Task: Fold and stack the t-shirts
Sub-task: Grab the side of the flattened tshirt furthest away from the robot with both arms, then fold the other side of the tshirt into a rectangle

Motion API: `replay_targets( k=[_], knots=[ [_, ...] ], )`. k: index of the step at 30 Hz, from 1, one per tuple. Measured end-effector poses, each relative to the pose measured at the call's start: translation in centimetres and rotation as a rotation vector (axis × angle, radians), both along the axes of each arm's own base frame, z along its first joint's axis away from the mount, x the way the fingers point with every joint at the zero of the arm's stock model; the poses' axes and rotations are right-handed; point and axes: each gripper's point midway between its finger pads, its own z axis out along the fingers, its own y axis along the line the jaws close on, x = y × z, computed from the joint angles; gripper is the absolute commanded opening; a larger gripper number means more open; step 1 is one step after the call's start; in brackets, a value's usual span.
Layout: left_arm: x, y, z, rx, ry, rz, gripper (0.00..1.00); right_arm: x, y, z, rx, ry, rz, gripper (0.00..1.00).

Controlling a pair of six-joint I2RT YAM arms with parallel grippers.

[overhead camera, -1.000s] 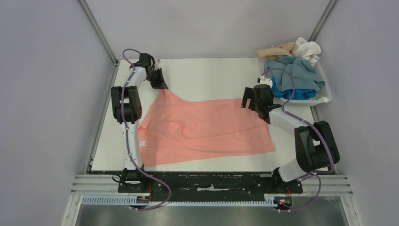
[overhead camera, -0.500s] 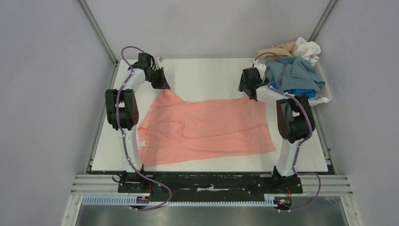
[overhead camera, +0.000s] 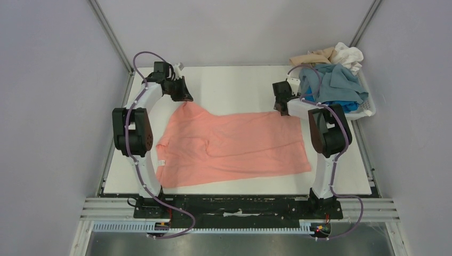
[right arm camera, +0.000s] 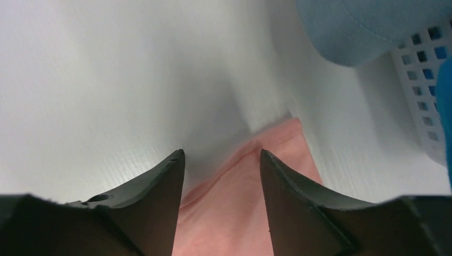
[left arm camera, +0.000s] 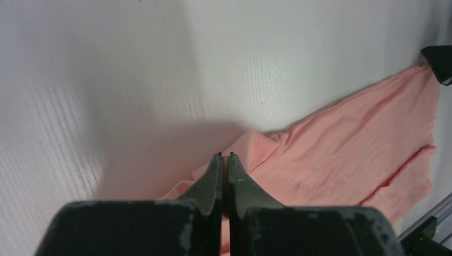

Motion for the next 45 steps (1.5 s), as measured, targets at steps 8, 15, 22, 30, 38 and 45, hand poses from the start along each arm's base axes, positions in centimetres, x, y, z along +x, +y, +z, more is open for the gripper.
replay_targets(
  k=[8, 15, 22, 30, 38, 45],
  knots=[
    [-2.0, -0.8, 1.1, 0.001, -0.022, -0.019, 0.02, -1.3, -0.5, -0.2, -0.005, 0.003, -0.014, 0.00],
    [-2.8, -1.4, 1.7, 0.003, -0.050, -0.052, 0.02, -1.6, 0.0, 0.2, 0.010, -0.007, 0.039, 0.00],
    [-5.3, -3.5, 2.2, 0.035, -0.102, -0.181, 0.02, -2.8, 2.1, 3.7, 0.023, -0.061, 0.165, 0.00],
    [-10.8, -5.3, 3.8, 0.063, -0.170, -0.265, 0.02, -6.6, 4.5, 6.4, 0.044, -0.101, 0.301, 0.00],
    [-16.6, -3.7, 4.8, 0.063, -0.326, -0.176, 0.02, -10.6, 3.2, 7.7, 0.047, -0.133, 0.304, 0.00],
    [-19.5, -1.4, 6.3, 0.070, -0.470, -0.013, 0.02, -12.1, 2.3, 7.5, 0.035, -0.122, 0.294, 0.00]
  ],
)
